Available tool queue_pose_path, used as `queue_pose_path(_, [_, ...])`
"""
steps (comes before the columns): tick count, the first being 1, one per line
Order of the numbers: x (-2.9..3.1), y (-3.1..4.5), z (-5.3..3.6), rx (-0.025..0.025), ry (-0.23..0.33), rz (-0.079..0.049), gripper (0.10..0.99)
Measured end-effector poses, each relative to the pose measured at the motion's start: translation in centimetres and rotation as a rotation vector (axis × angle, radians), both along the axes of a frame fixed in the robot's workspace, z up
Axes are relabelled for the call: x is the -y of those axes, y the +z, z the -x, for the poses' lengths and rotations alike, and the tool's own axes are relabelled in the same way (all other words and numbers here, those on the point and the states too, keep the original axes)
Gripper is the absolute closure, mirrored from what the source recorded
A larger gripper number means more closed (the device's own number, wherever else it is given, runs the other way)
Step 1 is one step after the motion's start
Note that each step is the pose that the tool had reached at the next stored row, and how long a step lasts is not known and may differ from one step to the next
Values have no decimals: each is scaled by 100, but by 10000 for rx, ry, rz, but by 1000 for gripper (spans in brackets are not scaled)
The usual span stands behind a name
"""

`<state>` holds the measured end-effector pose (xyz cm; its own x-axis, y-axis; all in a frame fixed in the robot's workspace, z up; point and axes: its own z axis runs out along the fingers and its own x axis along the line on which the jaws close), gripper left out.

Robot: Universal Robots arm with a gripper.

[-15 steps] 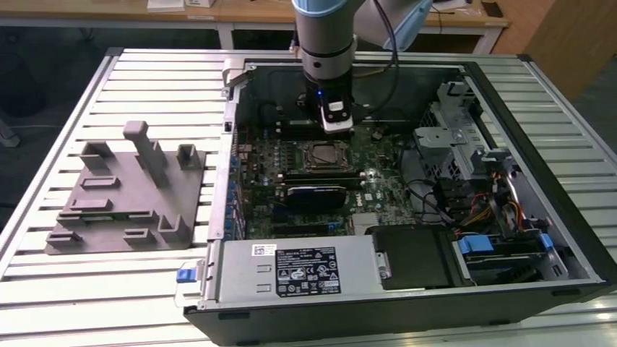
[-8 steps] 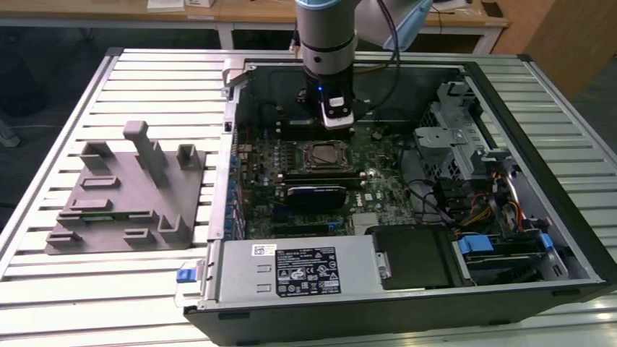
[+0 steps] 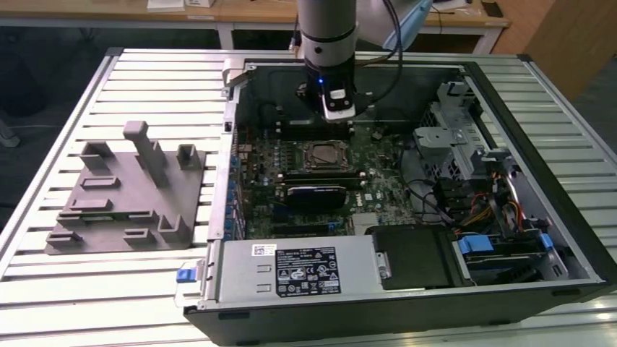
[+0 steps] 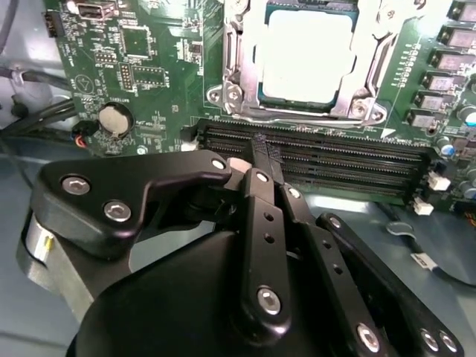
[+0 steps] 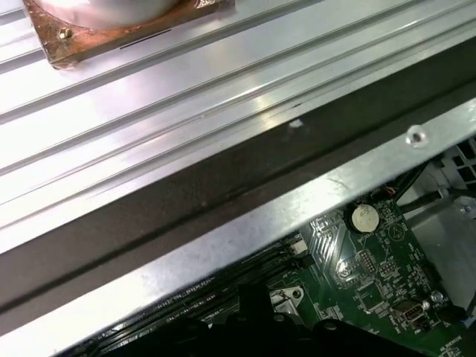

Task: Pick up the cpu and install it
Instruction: 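Install the first cpu locking lever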

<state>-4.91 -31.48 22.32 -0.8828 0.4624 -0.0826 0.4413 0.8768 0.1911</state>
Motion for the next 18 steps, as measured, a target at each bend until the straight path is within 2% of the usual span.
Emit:
queue_pose_path(6, [0,4,0,0,0,0,980])
queue_pose_path(8, [0,5,0,-9,0,55,980])
queue_pose_path(9, [0,4,0,-42,0,153,980])
queue_pose_path(13, [0,2,0,-263,2,742,980])
queue_pose_path(15, [10,0,0,-367,7,908,980])
queue_pose_path(18, [50,-1,0,-507,8,1063,980])
